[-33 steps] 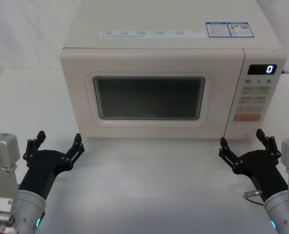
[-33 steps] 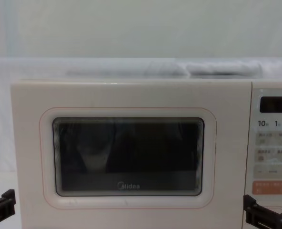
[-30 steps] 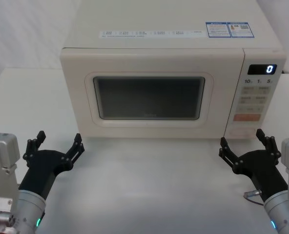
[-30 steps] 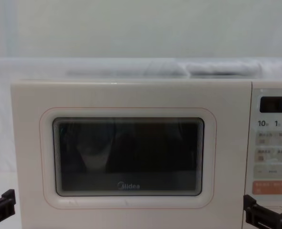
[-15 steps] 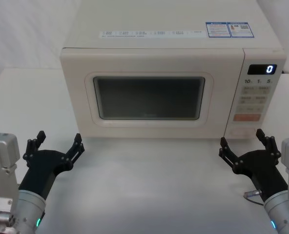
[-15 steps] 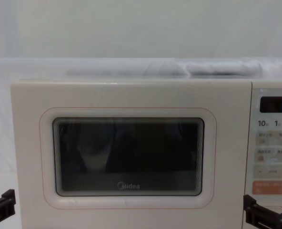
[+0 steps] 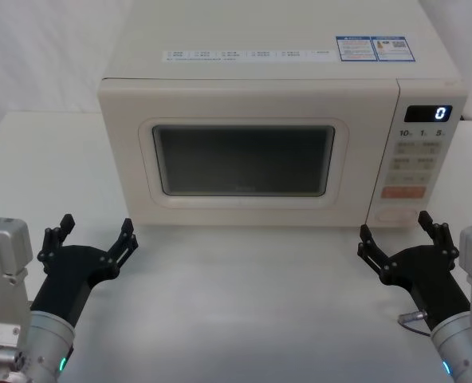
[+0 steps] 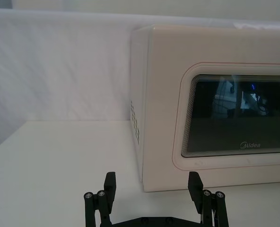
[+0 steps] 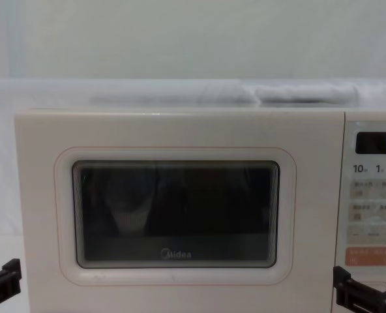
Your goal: Press the button to open the microwave door with one hand; close the microwave door with the other hand.
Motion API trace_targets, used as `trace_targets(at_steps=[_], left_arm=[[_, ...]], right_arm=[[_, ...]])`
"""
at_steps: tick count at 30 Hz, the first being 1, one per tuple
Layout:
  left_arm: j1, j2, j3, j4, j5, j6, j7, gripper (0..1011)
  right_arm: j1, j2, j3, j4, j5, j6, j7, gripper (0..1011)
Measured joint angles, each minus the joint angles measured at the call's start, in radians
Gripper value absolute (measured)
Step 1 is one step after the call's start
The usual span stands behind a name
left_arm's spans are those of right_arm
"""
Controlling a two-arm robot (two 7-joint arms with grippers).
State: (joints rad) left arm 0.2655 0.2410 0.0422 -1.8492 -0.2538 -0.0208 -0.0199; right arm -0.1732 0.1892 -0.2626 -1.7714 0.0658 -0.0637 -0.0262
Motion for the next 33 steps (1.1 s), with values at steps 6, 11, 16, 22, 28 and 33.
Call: trace_targets(at_steps=[6,11,16,22,28,33], left_arm=[[0.000,0.000,0.000,0.000,0.000,0.000,0.000,1001],[0.000,0.000,0.000,0.000,0.000,0.000,0.000,1001],[0.000,0.000,0.000,0.000,0.000,0.000,0.000,1001],[0.000,0.000,0.000,0.000,0.000,0.000,0.000,1001],[0.000,0.000,0.000,0.000,0.000,0.000,0.000,1001],[0.000,0.000,0.000,0.000,0.000,0.000,0.000,1001]], right_arm=[[0.000,0.000,0.000,0.000,0.000,0.000,0.000,1002],[0.000,0.000,0.000,0.000,0.000,0.000,0.000,1002],[0.000,0.000,0.000,0.000,0.000,0.000,0.000,1002],[0.000,0.000,0.000,0.000,0.000,0.000,0.000,1002],[0.000,0.000,0.000,0.000,0.000,0.000,0.000,981],[0.000,0.000,0.000,0.000,0.000,0.000,0.000,842]])
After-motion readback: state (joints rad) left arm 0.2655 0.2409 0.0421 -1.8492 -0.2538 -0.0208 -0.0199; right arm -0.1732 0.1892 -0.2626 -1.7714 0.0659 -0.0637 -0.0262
